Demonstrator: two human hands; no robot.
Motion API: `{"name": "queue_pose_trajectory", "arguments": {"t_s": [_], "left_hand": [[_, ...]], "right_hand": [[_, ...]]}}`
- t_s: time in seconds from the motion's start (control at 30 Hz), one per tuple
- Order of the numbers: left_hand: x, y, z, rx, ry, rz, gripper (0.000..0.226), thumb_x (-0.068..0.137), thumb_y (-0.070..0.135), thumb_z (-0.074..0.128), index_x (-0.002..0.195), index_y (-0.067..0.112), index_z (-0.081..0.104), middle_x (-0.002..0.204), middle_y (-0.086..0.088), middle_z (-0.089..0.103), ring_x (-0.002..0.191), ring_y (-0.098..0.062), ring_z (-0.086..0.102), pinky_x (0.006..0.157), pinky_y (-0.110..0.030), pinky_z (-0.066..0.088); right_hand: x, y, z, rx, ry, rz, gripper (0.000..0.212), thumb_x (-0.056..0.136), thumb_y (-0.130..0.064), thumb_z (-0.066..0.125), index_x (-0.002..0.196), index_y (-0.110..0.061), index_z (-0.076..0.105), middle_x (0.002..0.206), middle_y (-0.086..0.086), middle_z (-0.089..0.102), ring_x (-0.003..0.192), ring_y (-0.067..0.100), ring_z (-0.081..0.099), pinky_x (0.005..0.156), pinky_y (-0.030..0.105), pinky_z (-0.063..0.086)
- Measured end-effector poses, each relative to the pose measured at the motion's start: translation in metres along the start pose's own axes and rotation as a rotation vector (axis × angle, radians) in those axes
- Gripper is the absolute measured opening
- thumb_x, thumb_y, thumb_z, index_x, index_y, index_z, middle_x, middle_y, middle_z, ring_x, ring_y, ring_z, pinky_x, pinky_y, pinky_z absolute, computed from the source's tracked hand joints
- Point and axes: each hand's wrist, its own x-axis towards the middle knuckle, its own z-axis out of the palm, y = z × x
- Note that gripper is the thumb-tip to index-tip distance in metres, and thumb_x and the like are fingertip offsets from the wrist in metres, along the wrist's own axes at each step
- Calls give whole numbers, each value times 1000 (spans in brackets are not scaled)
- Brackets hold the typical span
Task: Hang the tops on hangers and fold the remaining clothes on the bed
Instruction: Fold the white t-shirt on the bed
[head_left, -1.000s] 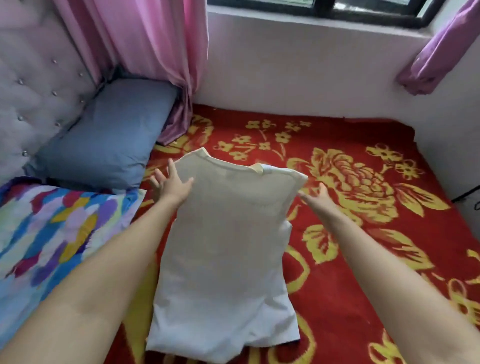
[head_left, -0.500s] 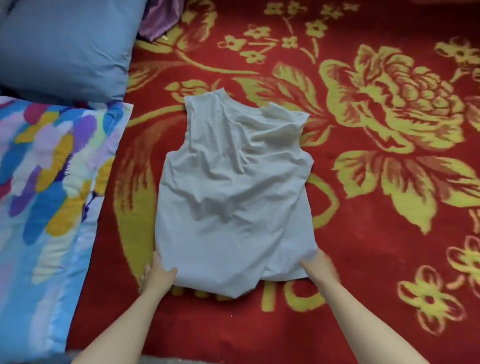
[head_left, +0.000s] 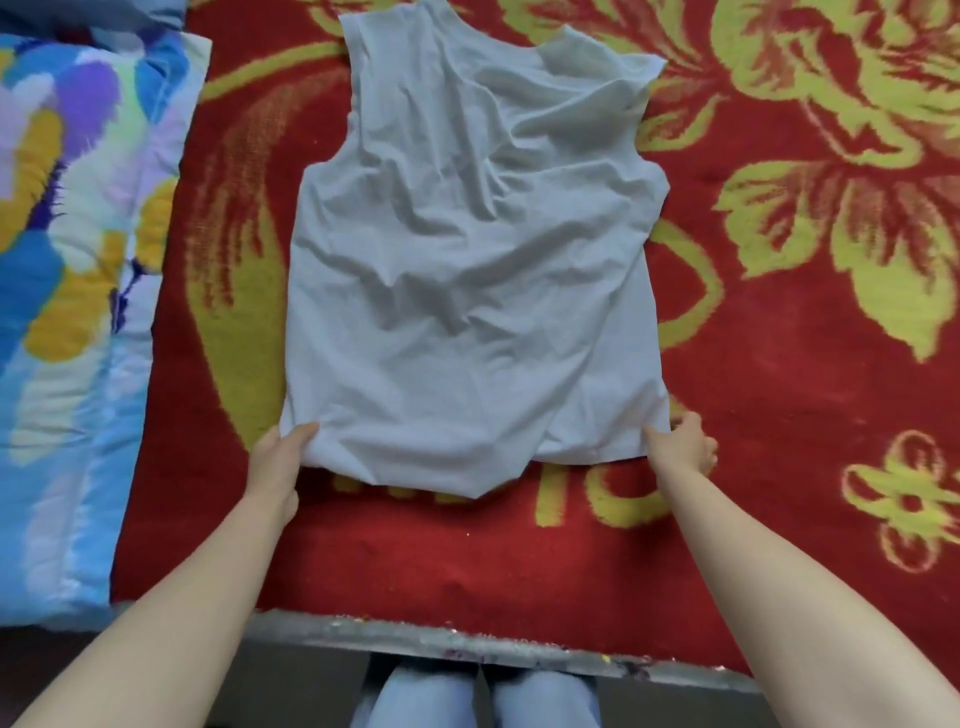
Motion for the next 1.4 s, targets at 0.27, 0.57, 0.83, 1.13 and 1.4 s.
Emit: {"name": "queue_pose_trajectory", "arguments": {"t_s": [0.27, 0.57, 0.83, 1.13, 1.4], "left_hand": [[-16, 9, -21, -329, -43, -18, 10, 87, 6, 60, 96, 10, 62, 93, -6, 66, 79, -18, 65, 65, -28, 56], [-49, -7, -61, -367, -195, -234, 26, 90, 22, 58, 114, 12, 62, 108, -7, 69, 90, -19, 68, 77, -35, 57], [-90, -61, -56, -220, -132, -409, 12, 94, 25, 54, 90, 15, 59, 86, -3, 66, 78, -18, 59, 66, -32, 47], [-101, -74, -55, -269, -276, -333, 14, 93, 10, 48, 92, 19, 59, 86, 1, 66, 80, -14, 58, 67, -25, 45], [-105, -75, -60, -245, -380, -192, 37, 86, -13, 38, 94, 17, 57, 78, 0, 62, 56, -6, 56, 41, -15, 36]], "right_hand": [[-6, 27, -31, 701, -34, -33, 20, 86, -3, 48, 70, -14, 48, 79, 9, 48, 64, 14, 44, 50, 24, 38], [-37, 72, -77, 1023, 130, 193, 24, 89, -2, 51, 70, -15, 46, 64, 3, 45, 23, -1, 37, 30, 11, 30], [-73, 131, -44, -295, 86, -244, 44, 90, -10, 50, 134, -11, 45, 137, 20, 40, 122, 38, 38, 95, 43, 37], [-79, 124, 9, -867, -53, -825, 29, 65, -2, 77, 91, -3, 65, 87, 22, 58, 73, 38, 58, 54, 40, 45], [-63, 118, -37, -358, 24, -644, 23, 98, -12, 36, 106, 2, 53, 102, 26, 61, 96, 42, 56, 72, 41, 37]]}}
